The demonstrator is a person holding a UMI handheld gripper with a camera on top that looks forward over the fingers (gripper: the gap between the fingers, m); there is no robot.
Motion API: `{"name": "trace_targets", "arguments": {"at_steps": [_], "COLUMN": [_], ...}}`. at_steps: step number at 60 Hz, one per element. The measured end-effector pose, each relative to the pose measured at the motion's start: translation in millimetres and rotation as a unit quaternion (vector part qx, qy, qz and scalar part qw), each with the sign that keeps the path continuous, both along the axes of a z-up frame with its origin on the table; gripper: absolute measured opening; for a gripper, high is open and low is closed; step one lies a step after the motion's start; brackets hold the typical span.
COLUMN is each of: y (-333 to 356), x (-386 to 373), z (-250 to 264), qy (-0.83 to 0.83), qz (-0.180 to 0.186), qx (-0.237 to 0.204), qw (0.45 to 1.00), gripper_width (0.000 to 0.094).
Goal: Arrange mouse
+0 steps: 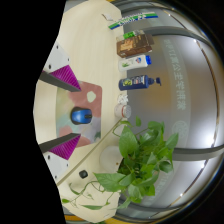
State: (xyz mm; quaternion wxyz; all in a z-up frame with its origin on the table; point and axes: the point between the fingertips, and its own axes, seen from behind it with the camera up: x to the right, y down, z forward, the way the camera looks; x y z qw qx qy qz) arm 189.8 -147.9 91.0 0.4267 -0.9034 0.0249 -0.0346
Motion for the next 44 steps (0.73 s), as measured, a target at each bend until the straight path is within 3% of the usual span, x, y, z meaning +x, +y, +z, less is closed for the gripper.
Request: {"name": "trace_targets", "arguments": {"at_steps": [24, 44], "y": [-122.5, -146.8], "x": [-30.6, -45.3], "z": [72.0, 91.7], "qy": [-0.028, -0.04], "qz": [-0.035, -0.019], "qx": [0.034, 0.046], "qw": [0.998, 0.998], "gripper_width": [0.0853, 0.085]}}
